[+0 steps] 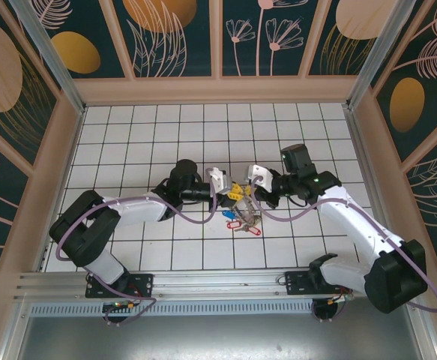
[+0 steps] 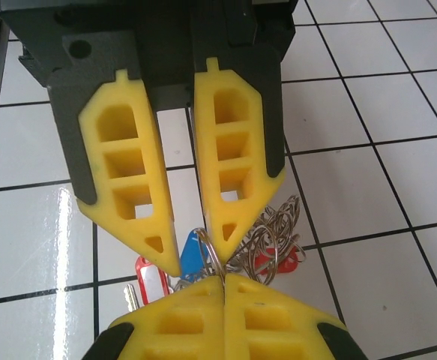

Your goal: Put the keys on the keyring

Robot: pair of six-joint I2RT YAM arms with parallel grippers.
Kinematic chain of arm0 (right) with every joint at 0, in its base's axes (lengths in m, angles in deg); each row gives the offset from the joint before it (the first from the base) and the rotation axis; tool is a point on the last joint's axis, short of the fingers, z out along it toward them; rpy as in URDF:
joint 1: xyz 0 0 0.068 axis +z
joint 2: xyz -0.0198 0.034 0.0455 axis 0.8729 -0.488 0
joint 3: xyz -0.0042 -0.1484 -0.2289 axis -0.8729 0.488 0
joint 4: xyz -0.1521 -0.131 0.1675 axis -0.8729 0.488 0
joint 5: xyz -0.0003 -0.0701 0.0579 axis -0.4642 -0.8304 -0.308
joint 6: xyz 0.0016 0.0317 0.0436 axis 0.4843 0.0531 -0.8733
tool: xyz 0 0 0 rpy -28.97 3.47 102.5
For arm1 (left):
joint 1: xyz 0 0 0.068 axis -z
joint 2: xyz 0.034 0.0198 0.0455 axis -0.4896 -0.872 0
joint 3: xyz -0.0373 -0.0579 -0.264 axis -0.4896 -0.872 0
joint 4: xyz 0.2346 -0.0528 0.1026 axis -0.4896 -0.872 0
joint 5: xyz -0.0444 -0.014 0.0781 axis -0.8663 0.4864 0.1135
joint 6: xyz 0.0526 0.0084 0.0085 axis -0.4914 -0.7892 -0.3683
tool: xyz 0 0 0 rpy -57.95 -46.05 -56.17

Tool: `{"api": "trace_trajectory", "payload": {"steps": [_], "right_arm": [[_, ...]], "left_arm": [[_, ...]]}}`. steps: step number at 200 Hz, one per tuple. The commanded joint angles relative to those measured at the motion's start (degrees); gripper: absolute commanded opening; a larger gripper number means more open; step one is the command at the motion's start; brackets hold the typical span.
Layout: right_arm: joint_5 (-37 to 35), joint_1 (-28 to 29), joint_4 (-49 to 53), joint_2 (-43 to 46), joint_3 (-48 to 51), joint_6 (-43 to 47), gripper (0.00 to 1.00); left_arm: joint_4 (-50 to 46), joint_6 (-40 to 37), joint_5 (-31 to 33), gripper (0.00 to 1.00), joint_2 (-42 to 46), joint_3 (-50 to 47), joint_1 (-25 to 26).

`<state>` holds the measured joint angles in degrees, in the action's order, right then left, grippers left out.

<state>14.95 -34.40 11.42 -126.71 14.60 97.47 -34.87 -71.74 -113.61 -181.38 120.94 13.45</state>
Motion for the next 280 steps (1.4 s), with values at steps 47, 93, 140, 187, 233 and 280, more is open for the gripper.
{"api": "trace_trajectory", "payload": {"steps": [47,93,140,187,233,280], "right_arm": [[0.9,1.0,-1.7,0.2,-1.4,1.2,0.0],[7.4,-4.7,-2.2,2.3,0.5,-4.0,0.21],[13.3,-5.0,-0.8,1.4,2.0,-6.4,0.33],[10.5,-4.2,-1.2,-1.6,2.9,-8.5,0.33],[9.6,-4.1,-2.6,-4.7,2.0,-10.5,0.34],[11.2,-3.8,-3.2,-6.6,1.1,-10.9,0.02]], "left_arm": [[1.7,1.1,1.6,0.0,-0.6,-0.5,0.2],[5.5,1.7,3.8,0.0,0.4,-3.8,0.3],[9.7,4.3,4.7,0.0,0.7,-4.9,0.3],[14.2,7.3,4.4,0.0,1.0,-5.5,0.3],[20.8,11.4,3.4,0.0,-0.5,-6.7,0.2],[23.1,12.4,3.1,0.0,-1.4,-6.4,0.3]]}}
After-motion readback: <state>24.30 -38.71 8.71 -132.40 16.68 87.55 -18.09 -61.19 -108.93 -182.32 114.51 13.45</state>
